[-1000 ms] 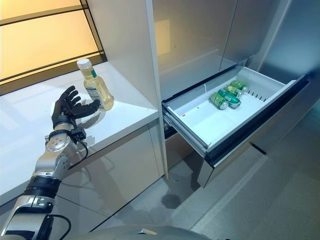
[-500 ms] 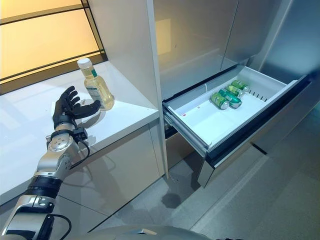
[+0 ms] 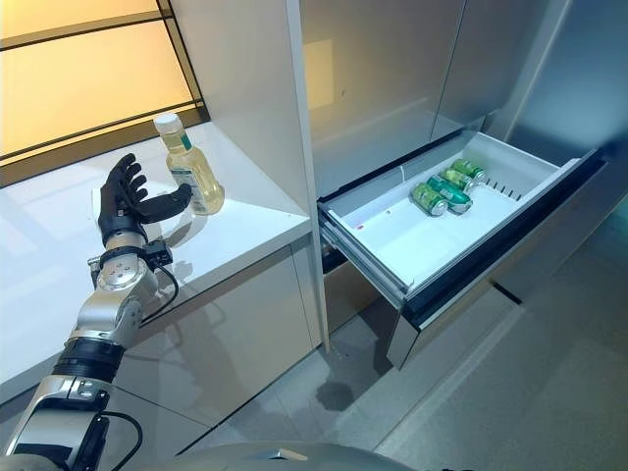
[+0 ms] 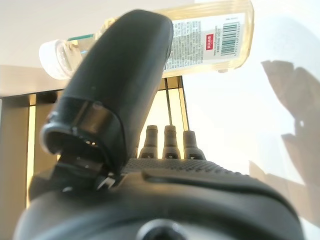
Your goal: Put drinks into fridge and close the fridge
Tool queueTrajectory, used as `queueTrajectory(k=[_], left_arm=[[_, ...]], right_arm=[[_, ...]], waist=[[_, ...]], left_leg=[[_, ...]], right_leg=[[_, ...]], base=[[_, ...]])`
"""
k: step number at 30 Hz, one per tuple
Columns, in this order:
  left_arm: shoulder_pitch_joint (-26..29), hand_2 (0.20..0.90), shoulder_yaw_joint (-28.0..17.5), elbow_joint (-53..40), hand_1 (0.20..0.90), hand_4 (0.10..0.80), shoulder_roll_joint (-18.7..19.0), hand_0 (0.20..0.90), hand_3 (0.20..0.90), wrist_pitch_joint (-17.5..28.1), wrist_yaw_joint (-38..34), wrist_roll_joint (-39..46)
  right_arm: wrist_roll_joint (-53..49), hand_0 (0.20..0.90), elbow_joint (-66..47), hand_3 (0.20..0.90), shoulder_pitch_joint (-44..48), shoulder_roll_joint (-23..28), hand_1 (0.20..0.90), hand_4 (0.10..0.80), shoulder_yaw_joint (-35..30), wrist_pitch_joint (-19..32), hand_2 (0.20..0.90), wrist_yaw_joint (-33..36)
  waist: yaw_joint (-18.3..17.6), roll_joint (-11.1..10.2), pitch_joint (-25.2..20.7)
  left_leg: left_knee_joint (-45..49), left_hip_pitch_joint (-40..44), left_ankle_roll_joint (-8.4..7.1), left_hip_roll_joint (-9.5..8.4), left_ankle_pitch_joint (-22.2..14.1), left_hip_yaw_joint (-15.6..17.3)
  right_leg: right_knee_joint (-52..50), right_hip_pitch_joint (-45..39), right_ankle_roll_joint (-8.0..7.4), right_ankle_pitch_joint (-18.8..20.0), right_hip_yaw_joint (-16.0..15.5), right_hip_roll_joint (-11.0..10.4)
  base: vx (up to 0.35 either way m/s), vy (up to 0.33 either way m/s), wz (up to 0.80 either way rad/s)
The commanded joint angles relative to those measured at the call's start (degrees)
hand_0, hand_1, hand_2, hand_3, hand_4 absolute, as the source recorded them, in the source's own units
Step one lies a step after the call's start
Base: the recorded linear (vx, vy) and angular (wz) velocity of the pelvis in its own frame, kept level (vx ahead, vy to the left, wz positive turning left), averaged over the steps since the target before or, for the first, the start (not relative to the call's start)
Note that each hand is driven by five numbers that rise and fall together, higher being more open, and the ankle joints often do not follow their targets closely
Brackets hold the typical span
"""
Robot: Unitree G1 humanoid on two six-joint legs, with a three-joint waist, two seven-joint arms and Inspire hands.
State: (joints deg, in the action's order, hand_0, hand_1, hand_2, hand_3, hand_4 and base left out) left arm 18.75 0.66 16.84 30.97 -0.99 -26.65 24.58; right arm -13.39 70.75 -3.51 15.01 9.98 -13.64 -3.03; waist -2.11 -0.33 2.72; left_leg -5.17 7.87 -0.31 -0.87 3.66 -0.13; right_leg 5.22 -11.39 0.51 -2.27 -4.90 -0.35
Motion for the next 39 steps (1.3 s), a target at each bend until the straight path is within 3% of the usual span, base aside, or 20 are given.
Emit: queueTrajectory(k=[1, 10, 19, 39], left_arm=[[15.2, 0.9, 1.4, 0.7, 0.9, 0.8, 3.5, 0.9, 0.9, 7.2, -0.7, -5.0], [16.2, 0.9, 2.9, 0.8, 0.9, 0.8, 4.6, 0.9, 0.9, 6.9, -0.7, -7.2], [14.7, 0.9, 1.8, -4.0, 0.9, 0.8, 5.3, 0.9, 0.9, 5.7, -0.7, -8.8], [11.5, 0.9, -0.8, -2.2, 0.9, 0.8, 7.1, 0.9, 0.9, 4.7, -1.2, -9.2]], right_arm=[[-0.5, 0.9, 1.5, 0.9, 1.6, -0.3, 0.9, 0.8, 2.3, 0.2, 0.9, -1.1], [-0.3, 0.9, 1.8, 0.9, 1.5, -0.2, 0.9, 0.8, 2.2, 0.6, 0.9, -1.3], [-0.5, 0.9, 1.5, 0.9, 1.4, -0.2, 0.9, 0.8, 2.0, 0.8, 0.9, -1.3], [-0.6, 0.9, 1.1, 0.9, 1.6, -0.1, 0.9, 0.8, 1.4, 0.2, 0.9, -1.1]], waist=[[-0.6, 0.9, -2.2], [-0.8, 0.9, -2.3], [-0.3, 0.8, -2.0], [0.5, 1.1, -1.9]], left_leg=[[0.2, 1.3, 1.57, -2.43, -6.8, -1.9], [0.2, 1.2, 1.59, -2.43, -6.8, -1.8], [0.2, 1.1, 1.49, -2.37, -6.7, -2.2], [0.2, 0.9, 1.45, -2.44, -6.5, -2.4]], right_leg=[[-1.6, 3.7, -4.22, 1.7, 1.4, -0.2], [-1.5, 3.8, -4.29, 1.7, 1.5, -0.2], [-1.4, 3.8, -4.27, 1.9, 1.3, -0.2], [-1.1, 3.5, -4.27, 2.1, 0.7, -0.4]], base=[[0.0, 0.0, 0.0], [0.0, 0.0, 0.0], [0.0, 0.0, 0.0], [0.0, 0.0, 0.0]])
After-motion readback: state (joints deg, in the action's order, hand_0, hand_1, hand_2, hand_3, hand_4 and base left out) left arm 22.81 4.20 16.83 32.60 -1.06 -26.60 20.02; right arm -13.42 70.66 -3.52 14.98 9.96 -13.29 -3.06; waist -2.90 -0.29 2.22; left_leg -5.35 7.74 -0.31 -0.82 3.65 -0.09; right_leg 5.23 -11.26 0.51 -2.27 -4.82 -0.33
